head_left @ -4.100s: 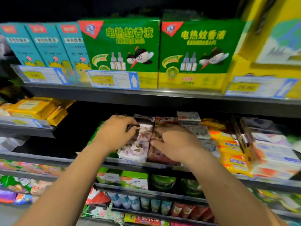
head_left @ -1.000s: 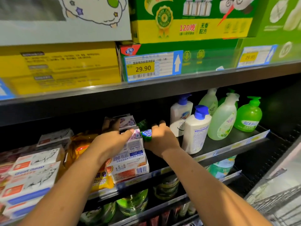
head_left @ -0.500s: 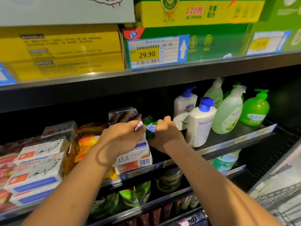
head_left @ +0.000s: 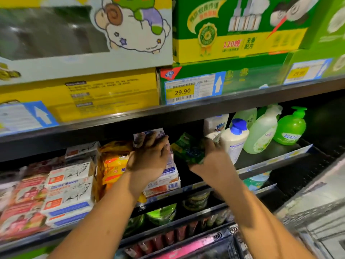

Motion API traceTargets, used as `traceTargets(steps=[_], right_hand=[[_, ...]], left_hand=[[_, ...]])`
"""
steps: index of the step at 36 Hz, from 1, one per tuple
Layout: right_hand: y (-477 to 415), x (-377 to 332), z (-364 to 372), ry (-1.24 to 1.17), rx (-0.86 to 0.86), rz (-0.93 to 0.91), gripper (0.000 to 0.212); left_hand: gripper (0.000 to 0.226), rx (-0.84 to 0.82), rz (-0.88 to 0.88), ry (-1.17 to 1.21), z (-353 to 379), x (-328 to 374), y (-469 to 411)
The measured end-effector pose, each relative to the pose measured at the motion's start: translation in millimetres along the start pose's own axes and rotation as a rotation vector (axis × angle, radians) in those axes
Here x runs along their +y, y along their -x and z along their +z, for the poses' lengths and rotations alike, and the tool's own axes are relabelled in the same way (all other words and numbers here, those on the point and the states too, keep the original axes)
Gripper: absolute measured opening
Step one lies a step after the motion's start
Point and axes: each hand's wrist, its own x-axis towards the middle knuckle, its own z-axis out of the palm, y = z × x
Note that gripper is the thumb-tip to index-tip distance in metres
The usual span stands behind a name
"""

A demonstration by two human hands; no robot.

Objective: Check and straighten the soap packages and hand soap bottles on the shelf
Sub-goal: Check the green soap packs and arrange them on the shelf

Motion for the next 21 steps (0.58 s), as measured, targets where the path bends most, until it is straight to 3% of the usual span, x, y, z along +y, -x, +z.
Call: traceTargets(steps=[3, 5, 7, 10, 13, 17, 21], right_hand=[[14, -4, -17, -0.063, -0.035, 0.069, 0.077], [24, -6, -26, -0.13, -0.015, 0.107, 0.059], [35, -7, -34, -0.23, 0.017, 0.11, 0.049], [48, -3, -42, -0.358, 0.051, 0.125, 0.061], [62, 7, -42, -0.524, 0.068, 0.161, 0.068], [80, 13, -46, -0.85, 0.094, 0.192, 0.056], [91, 10, -49, -1.19, 0.162, 0.317, 0.05]], left_hand=[[0.064, -0.074, 0.037, -0.103, 12, -9, -7], [0.075, -0.039, -0.043, -0.066, 14, -11, -9], [0.066, 0.037, -0.115, 0.066, 9, -7, -8], [0.043, 0.125, -0.117, 0.121, -6, 2, -2], [0.052, 0.117, 0.09, 0.295, -16, 9, 5], [0.084, -0.081, 0.454, 0.575, -24, 22, 18], [0.096, -0.197, 0.614, 0.671, -30, 26, 28]])
